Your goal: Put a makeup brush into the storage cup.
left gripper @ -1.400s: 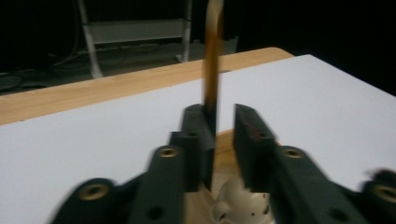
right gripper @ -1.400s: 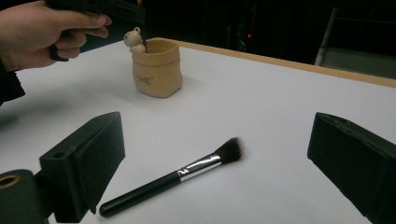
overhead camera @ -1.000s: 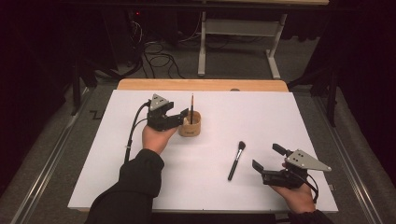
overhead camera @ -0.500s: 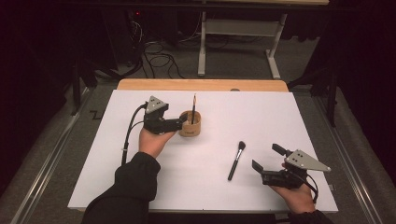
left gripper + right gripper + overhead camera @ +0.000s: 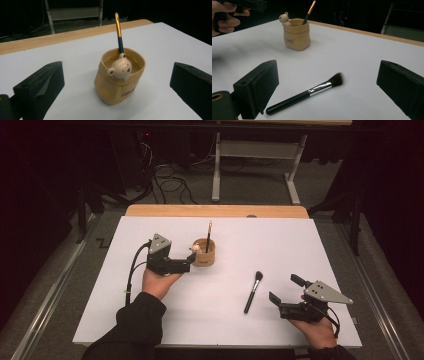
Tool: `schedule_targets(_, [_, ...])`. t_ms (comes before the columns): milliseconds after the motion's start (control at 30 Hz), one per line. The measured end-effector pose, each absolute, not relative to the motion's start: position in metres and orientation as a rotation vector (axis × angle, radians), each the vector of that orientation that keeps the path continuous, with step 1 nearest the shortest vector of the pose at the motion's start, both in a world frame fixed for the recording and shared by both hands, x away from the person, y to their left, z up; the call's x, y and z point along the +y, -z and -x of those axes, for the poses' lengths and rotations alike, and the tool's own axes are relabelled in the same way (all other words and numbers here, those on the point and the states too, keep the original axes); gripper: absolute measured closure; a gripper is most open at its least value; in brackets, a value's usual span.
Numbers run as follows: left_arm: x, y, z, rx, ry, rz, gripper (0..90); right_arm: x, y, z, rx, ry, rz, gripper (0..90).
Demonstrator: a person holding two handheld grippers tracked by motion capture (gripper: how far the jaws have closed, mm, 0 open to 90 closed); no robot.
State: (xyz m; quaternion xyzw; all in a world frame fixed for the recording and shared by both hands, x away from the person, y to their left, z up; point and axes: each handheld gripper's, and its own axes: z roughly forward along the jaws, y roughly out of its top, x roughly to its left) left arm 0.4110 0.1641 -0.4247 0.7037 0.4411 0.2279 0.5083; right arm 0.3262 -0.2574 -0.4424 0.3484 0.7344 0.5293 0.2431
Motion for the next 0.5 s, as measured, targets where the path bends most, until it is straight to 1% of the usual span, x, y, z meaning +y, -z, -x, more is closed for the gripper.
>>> schedule_targets(500, [0.182, 0.423, -0.373, 1.066, -0.552, -1.683, 0.1, -0.258, 0.443, -0.326, 2.001, -1.44, -0.957, 4.9])
